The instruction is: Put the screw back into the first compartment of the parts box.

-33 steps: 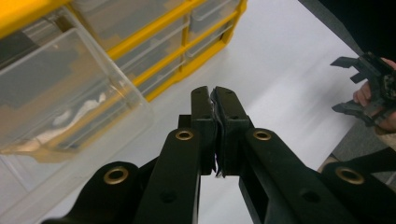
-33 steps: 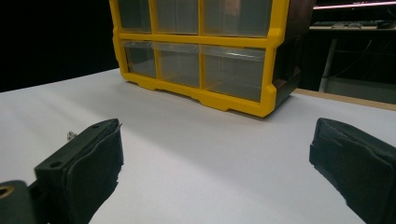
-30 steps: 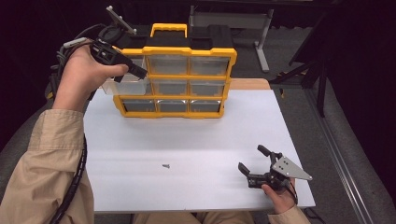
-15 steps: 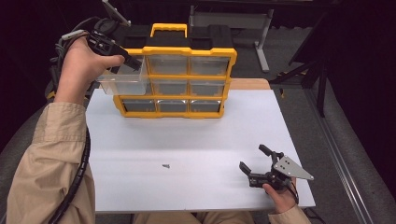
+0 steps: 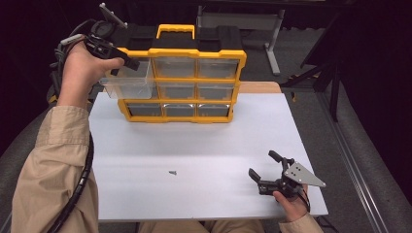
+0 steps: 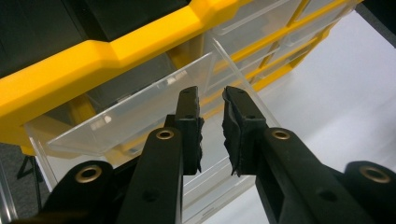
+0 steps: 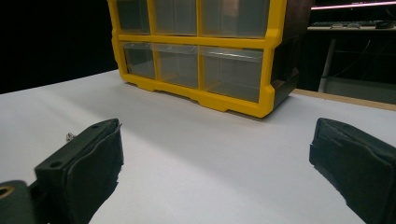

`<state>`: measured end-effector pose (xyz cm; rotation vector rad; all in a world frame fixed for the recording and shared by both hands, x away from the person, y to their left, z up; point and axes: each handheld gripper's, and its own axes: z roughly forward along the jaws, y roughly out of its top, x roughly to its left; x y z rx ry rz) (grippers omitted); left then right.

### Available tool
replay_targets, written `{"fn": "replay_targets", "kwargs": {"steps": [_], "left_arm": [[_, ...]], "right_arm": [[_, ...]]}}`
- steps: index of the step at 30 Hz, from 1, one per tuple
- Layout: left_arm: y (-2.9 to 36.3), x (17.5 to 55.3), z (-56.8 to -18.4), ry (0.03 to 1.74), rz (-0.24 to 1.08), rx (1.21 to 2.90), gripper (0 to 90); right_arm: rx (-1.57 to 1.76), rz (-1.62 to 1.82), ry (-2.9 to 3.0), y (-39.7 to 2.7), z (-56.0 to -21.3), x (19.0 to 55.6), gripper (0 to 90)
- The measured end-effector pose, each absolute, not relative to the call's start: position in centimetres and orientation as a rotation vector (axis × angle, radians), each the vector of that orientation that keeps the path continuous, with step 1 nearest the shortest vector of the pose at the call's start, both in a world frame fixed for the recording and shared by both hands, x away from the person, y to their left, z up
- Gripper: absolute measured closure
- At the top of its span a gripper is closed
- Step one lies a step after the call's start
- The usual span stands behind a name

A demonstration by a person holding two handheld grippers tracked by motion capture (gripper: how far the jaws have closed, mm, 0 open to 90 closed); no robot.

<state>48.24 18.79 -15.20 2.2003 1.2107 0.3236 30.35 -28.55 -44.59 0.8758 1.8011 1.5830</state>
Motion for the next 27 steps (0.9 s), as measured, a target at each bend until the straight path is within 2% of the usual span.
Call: {"fn": "replay_targets", "kwargs": {"steps": [15,27], "left_arm": [[17.1,45.7,-13.9,1.021,0.202,2.241,56.3],[15.4,43.6,-15.8,0.884,0.153,2.281,35.5]], "right_arm": [[0.875,1.584,1.804,-28.5,-44.6,30.4,3.1],[0.870,1.584,1.805,-28.4,-44.6,30.3,3.2]]}}
